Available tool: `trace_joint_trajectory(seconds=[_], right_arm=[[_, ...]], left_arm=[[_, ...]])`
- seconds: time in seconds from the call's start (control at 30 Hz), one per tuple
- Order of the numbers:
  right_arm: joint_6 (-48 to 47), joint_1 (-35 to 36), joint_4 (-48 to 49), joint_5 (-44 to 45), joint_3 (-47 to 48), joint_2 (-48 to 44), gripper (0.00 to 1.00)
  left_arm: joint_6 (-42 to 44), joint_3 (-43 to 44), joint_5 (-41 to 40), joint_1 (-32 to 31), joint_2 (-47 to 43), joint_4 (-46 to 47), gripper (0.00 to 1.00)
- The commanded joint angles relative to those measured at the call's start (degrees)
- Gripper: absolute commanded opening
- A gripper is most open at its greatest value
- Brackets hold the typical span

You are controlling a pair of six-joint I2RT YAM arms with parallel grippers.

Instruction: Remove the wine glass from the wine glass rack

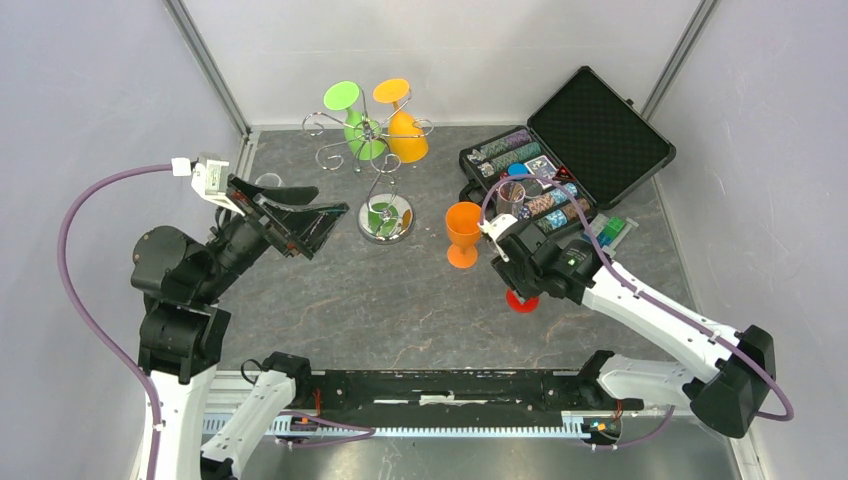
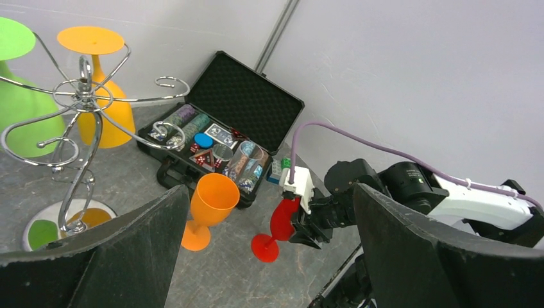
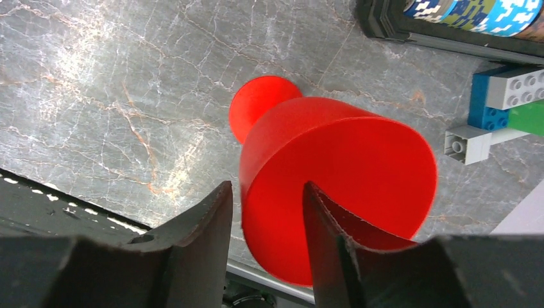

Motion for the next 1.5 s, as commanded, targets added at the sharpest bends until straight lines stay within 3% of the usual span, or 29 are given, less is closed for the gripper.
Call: trace_joint_trajectory(seconds=[0.0,0.27,0.4,0.63,0.77,0.9,0.97,1.03,1.2,1.47], right_arm=[[-0.3,-0.2,1.9,2.8,3.4,-1.1,0.52],[-0.6,-0.2,2.5,4.1,7.4,-5.8,0.66],[-0.7,-0.2,6.1,3.0,8.5,-9.6,0.69],[2.7,-0.2,28.3,-15.2,2.3,-14.1,0.69],[5.7,-0.2,34.4,-18.1,1.2,-13.9,0.69],[6.9,-0.2,36.6,-19.6,1.0,-13.5,0.67],[7.1,-0.2,37.0,-20.0,0.7,-13.6,0.67],[7.1,-0.2,37.3,-20.0,0.2,-14.1,0.67],[7.3,-0.2,39.7,-20.2,-2.6,-16.5,0.69],[8.0,-0.2,40.4,-20.5,-3.5,-17.1,0.70]], left_arm=[[2.9,0.3,-4.0,0.1,-0.7,-0.8,1.00],[0.2,-1.8,-12.4,0.1,-3.0,2.6,1.00],[-1.3,-2.3,-13.6,0.1,-2.5,4.3,1.00],[-9.1,-6.1,-11.6,0.1,1.4,13.8,1.00],[-10.5,-1.3,-12.6,0.1,9.6,12.8,0.90],[-6.7,7.0,-18.5,0.4,18.4,8.5,0.80],[-3.7,11.9,-21.6,0.9,23.4,5.5,0.80],[-0.8,15.4,-23.3,2.8,27.4,4.7,0.87],[-0.5,20.5,-12.5,12.7,37.9,4.9,1.00],[0.0,24.2,2.1,20.5,48.4,8.6,1.00]])
